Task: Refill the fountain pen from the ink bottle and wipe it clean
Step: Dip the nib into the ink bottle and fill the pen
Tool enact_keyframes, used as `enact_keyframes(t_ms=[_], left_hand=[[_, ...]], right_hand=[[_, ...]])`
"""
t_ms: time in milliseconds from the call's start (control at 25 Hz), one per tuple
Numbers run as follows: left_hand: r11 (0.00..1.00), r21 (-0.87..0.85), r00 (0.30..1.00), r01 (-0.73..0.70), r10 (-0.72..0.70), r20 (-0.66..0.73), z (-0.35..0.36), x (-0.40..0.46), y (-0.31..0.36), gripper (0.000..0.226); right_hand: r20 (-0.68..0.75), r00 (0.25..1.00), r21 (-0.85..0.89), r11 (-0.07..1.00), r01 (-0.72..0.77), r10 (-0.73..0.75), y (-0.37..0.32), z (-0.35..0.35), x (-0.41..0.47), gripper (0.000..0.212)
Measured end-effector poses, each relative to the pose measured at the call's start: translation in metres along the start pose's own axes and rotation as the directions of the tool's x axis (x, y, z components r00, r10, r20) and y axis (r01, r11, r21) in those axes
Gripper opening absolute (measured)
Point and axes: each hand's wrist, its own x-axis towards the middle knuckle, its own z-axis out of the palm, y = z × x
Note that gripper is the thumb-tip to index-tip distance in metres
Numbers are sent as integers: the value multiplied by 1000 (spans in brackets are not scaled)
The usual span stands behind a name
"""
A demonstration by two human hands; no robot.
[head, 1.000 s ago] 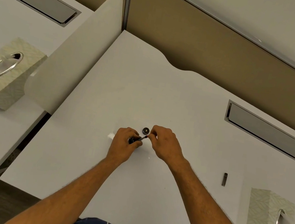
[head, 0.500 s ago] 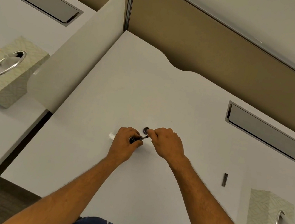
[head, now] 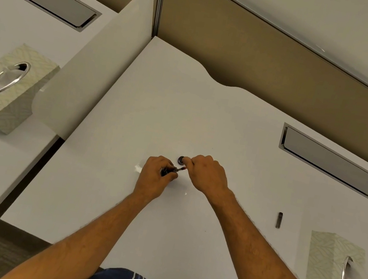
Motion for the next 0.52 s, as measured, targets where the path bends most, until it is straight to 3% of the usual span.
enact_keyframes(t_ms=[120, 520], left_hand=[[1000, 4, 1000, -4, 4, -2, 0, -1, 1, 13], [997, 71, 999, -41, 42, -7, 1, 1, -2, 13]], right_hand=[[-68, 996, 187, 981, -48, 62, 7, 0, -1, 23], [-97, 995, 134, 991, -25, 38, -5, 6, 4, 26]])
